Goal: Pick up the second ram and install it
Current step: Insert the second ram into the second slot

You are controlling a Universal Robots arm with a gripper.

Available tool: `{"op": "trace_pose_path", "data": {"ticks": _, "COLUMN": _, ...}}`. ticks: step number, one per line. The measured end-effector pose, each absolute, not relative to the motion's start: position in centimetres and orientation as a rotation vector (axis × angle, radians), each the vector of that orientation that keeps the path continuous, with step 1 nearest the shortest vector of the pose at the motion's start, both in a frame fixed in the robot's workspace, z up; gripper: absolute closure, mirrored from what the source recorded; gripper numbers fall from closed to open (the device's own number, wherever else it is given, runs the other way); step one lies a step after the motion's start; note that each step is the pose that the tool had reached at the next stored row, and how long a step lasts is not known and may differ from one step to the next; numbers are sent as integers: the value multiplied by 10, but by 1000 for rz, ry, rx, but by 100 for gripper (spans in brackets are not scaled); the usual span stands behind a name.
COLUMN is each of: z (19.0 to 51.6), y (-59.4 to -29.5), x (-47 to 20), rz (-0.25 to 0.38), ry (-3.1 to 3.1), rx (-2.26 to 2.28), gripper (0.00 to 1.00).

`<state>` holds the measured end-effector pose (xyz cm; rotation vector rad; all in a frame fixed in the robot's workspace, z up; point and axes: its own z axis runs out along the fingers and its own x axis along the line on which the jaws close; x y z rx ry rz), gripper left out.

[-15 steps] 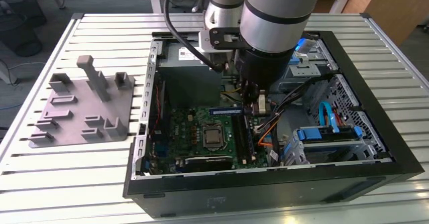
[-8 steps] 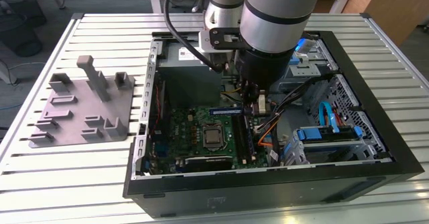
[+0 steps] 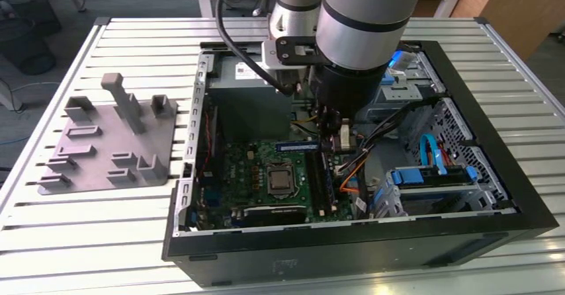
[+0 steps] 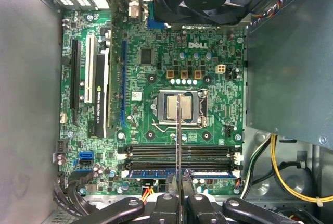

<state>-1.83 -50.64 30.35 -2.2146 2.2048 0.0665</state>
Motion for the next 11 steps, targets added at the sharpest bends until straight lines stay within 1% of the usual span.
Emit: {"op": "trace_pose_path", "data": {"ticks": 11, "z": 303, "y": -506, "x": -18, "rz": 64, "ry": 2369, "rx": -2032, "gripper": 86}}
